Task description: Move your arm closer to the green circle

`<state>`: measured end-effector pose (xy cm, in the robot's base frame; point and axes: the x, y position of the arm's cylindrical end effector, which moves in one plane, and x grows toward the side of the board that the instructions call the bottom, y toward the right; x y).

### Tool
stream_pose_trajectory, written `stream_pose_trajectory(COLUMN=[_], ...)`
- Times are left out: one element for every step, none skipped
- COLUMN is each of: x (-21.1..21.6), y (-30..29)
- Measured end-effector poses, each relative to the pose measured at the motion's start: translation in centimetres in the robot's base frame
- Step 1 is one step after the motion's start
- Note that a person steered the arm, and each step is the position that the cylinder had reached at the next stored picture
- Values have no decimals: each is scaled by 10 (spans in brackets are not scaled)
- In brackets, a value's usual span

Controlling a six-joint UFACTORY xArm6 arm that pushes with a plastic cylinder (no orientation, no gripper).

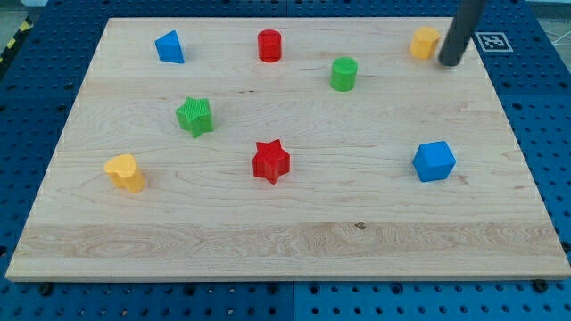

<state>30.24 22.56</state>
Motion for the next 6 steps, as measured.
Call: stream_pose_trajectory(x=[2,7,13,22,31,36], y=[-35,-56,-82,-108,-130,-146])
